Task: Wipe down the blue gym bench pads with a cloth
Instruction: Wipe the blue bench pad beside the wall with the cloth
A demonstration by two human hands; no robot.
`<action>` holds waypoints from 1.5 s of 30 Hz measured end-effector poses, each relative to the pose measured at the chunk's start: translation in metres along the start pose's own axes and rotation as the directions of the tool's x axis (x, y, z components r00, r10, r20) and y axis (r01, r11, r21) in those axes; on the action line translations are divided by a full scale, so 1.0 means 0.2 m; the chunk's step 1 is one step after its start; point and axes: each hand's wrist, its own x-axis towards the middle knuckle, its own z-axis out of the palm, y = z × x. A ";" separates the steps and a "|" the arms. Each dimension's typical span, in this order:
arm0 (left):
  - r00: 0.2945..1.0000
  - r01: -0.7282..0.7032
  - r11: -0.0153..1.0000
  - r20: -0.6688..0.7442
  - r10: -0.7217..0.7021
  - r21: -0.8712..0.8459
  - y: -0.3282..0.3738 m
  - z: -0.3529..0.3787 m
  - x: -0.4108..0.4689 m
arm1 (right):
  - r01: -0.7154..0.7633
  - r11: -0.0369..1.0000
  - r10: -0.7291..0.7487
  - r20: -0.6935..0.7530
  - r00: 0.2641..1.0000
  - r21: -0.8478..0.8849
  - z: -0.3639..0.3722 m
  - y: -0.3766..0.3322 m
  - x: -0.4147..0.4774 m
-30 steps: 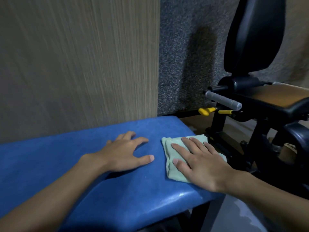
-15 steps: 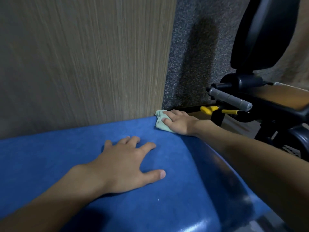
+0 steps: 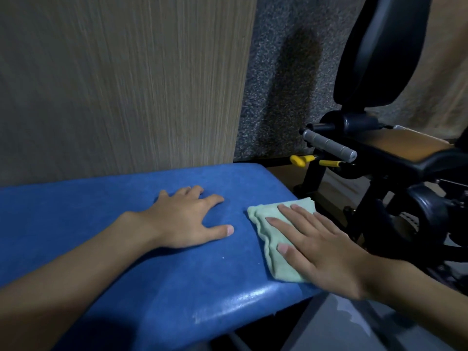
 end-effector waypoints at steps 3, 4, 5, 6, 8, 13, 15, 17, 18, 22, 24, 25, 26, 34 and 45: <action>1.000 0.018 0.999 -0.006 -0.018 -0.030 -0.01 -0.01 -0.01 | -0.011 1.000 0.011 -0.027 1.000 0.008 0.01 0.00 0.03; 0.999 0.039 0.999 0.002 -0.039 -0.037 -0.03 -0.02 -0.01 | -0.014 1.000 0.014 -0.036 0.999 0.009 0.01 0.01 0.06; 0.998 0.062 0.998 0.021 -0.061 -0.033 -0.04 -0.02 -0.02 | -0.013 1.000 0.013 -0.043 0.999 0.011 0.00 0.01 0.10; 0.995 0.082 0.996 0.050 -0.081 -0.019 -0.06 -0.02 -0.02 | -0.007 1.000 0.008 -0.050 0.999 0.015 -0.01 0.02 0.14; 0.991 0.088 0.996 0.099 -0.090 0.018 -0.09 -0.01 -0.03 | -0.002 0.999 0.004 -0.047 0.999 0.039 -0.03 0.03 0.25; 0.990 0.069 0.996 0.118 -0.075 0.048 -0.10 0.01 0.00 | -0.062 0.996 0.065 -0.043 0.997 0.067 -0.09 0.05 0.66; 0.990 0.066 0.996 0.123 -0.073 0.059 -0.10 0.01 0.01 | -0.091 0.993 0.094 -0.045 0.995 0.073 -0.13 0.04 0.83; 0.989 0.069 0.996 0.127 -0.076 0.060 -0.10 0.02 0.01 | -0.122 0.988 0.126 -0.037 0.991 0.095 -0.16 0.03 0.97; 0.989 0.072 0.996 0.126 -0.079 0.060 -0.11 0.02 0.01 | -0.133 0.986 0.138 -0.036 0.990 0.103 -0.18 0.02 1.02; 0.988 0.079 0.996 0.131 -0.085 0.049 -0.10 -0.01 0.02 | -0.138 0.985 0.142 -0.032 0.989 0.102 -0.19 0.00 1.06; 0.988 0.075 0.996 0.130 -0.080 0.044 -0.10 -0.01 0.02 | -0.123 0.988 0.126 -0.017 0.992 0.094 -0.17 -0.01 0.97; 0.989 0.072 0.996 0.128 -0.077 0.042 -0.10 -0.01 0.02 | -0.112 0.990 0.114 -0.018 0.993 0.087 -0.15 -0.01 0.90; 0.988 0.072 0.997 0.131 -0.077 0.040 -0.11 -0.02 0.02 | -0.095 0.993 0.097 -0.024 0.995 0.076 -0.13 -0.02 0.83; 0.991 0.054 0.998 0.125 -0.057 0.024 -0.09 -0.03 0.00 | 0.040 0.999 -0.040 -0.057 0.998 0.000 0.00 -0.07 0.10; 0.982 0.110 0.994 0.153 -0.110 0.009 -0.19 -0.08 -0.05 | -0.018 1.000 0.018 -0.038 0.999 0.008 -0.07 -0.07 0.48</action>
